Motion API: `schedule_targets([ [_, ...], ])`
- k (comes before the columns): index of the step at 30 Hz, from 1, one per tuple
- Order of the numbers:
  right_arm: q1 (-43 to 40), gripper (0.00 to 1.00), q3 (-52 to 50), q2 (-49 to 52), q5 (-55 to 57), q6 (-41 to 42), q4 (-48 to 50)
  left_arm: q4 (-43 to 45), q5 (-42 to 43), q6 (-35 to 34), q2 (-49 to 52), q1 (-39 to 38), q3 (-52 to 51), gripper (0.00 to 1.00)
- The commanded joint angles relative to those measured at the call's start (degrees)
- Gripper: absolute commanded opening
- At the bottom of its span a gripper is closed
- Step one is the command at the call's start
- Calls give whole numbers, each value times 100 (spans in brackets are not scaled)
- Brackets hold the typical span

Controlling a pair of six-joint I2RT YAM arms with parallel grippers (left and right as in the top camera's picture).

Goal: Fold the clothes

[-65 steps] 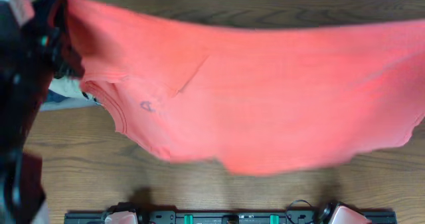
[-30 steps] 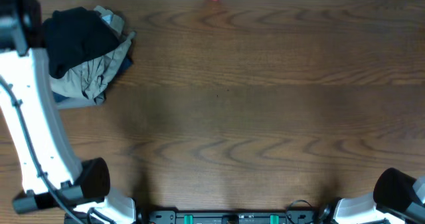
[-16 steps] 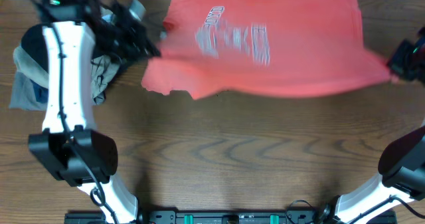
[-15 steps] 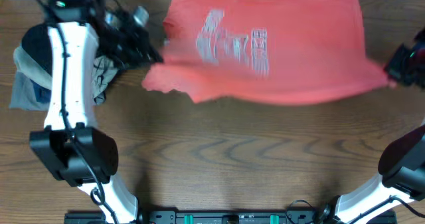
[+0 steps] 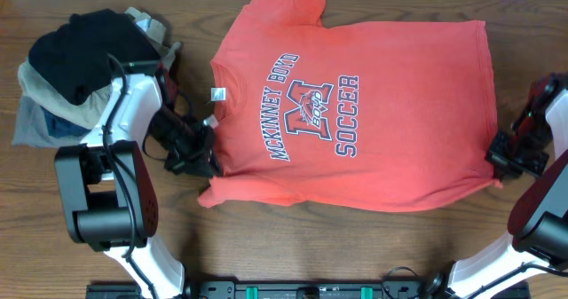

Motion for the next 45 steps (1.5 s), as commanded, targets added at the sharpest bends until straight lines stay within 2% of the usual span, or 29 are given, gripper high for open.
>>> schedule_targets([
  [1,-249,1,-210,-201,114,72,-4,107,-389,-170,-542,35,-269,6],
  [4,-409,1,-315,-304,114,140,-4,280,-850,-603,-1073,35,-479,6],
  [13,-713,1,-811,-1150,107,245,96,140,-883,-699,-2889,35,-800,6],
  [19,-748,1,-881,-1847,52,258,262,133,-957,-863,-3429,35,-809,6],
  [27,-691,1,-885,-1950,-649,42,951,1515,-1104,-1681,-3296,35,-809,6],
  [34,-472,1,-890,-1941,-662,44,1665,2830,-1093,-1731,-2798,35,-809,6],
  [45,-435,1,-890,-1528,-748,42,2249,3980,-848,-1749,-1582,35,-809,6],
])
